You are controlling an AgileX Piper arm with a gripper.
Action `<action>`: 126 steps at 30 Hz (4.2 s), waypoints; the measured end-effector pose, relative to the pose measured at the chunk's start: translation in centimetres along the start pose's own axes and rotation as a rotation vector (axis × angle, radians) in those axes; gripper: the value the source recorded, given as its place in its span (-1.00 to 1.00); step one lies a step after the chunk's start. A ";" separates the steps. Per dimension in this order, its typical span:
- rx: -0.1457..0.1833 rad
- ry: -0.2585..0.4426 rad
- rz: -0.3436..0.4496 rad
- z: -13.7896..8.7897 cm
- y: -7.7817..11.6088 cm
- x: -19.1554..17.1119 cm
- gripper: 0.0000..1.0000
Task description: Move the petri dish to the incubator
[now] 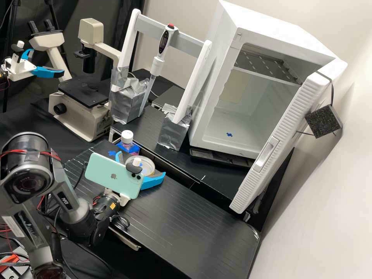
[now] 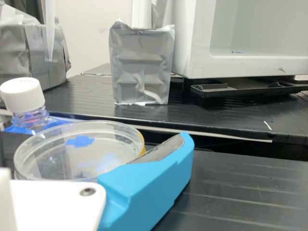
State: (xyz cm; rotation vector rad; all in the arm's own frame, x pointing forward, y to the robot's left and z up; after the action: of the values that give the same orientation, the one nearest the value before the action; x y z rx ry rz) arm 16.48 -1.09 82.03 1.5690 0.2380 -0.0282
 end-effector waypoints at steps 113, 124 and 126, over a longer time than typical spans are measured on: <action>0.109 0.013 0.417 7.8 20.5 26.1 -1.00; 0.052 0.085 0.312 6.3 18.4 29.1 -1.00; 0.056 0.079 0.305 6.6 18.1 29.5 -1.00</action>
State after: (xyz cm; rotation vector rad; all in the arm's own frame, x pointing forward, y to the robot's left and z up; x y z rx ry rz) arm 49.18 -3.58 94.84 1.6497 0.0580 0.2674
